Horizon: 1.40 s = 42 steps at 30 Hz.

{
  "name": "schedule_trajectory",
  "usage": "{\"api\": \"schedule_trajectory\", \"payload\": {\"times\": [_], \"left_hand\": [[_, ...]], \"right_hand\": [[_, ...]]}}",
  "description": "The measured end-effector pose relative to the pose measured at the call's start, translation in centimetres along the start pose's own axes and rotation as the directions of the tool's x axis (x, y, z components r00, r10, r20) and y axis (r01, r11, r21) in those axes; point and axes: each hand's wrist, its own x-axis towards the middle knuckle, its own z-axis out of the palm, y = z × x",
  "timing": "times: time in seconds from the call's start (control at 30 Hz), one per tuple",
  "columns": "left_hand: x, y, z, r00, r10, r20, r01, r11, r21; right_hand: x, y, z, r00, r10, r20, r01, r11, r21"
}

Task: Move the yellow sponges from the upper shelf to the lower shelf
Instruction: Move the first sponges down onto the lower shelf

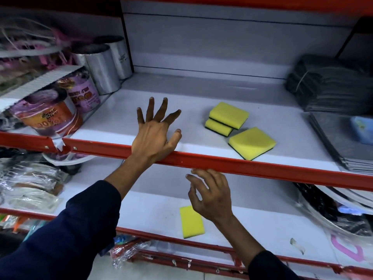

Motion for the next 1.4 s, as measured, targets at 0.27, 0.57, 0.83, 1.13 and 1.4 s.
{"api": "schedule_trajectory", "payload": {"times": [0.27,0.57,0.83,1.13,1.4], "left_hand": [[-0.2,-0.2,0.4,0.999,0.026,-0.019,-0.025,1.000,0.011],[0.0,0.0,0.2,1.000,0.027,-0.004,-0.027,0.999,0.021],[0.3,0.2,-0.1,1.000,0.025,-0.001,-0.025,1.000,0.013],[0.7,0.0,-0.3,0.999,0.033,-0.015,-0.033,0.999,0.024],[0.8,0.4,-0.6,0.999,0.035,-0.012,-0.035,0.999,0.039]], "right_hand": [[9.9,1.6,-6.6,0.963,0.254,0.089,-0.218,0.932,-0.291],[12.9,7.3,-8.3,0.475,0.745,0.468,-0.450,0.663,-0.599],[12.7,8.7,-8.9,0.535,0.710,0.458,-0.457,0.699,-0.550],[11.4,8.5,-12.2,0.940,0.032,0.340,0.042,0.977,-0.210],[5.7,8.6,-12.0,0.853,-0.369,0.370,0.388,0.921,0.025]]}}
